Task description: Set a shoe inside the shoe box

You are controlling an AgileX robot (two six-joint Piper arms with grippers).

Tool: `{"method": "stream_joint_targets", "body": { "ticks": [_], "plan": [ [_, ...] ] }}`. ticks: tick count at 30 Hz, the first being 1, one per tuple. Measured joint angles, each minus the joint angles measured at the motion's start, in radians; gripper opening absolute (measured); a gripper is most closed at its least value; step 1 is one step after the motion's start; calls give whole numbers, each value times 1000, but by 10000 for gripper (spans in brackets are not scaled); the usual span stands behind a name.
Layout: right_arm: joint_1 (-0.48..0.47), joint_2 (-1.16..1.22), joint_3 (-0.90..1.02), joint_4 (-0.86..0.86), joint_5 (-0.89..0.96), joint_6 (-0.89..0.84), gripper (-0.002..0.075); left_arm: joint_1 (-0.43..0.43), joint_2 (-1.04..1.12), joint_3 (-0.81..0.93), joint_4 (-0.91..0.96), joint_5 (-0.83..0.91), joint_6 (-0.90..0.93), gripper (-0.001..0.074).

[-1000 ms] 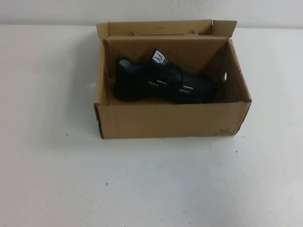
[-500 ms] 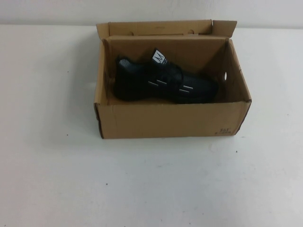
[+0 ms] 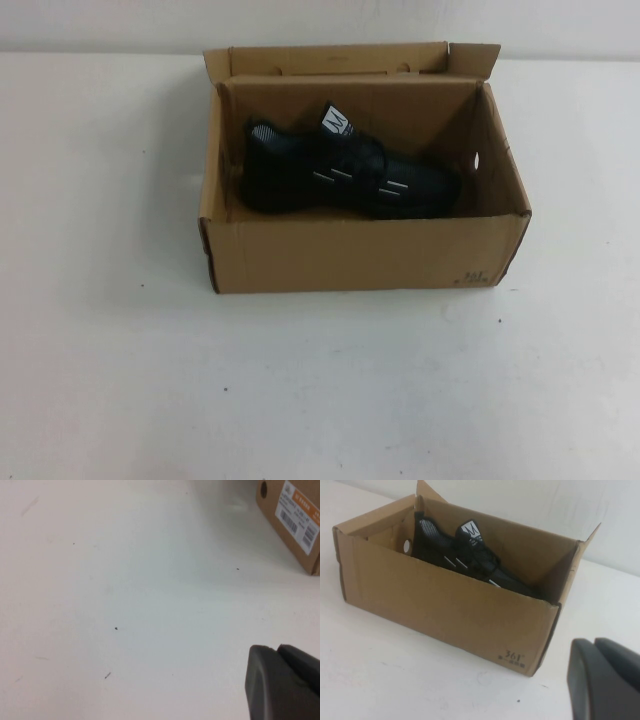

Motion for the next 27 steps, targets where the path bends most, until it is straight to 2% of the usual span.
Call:
{"method": "stream_joint_targets", "body": {
  "ticks": [27],
  "plan": [
    [-11,-3,0,0,0,0,-16,0,0,0,6,0,6,-1]
  ]
}}
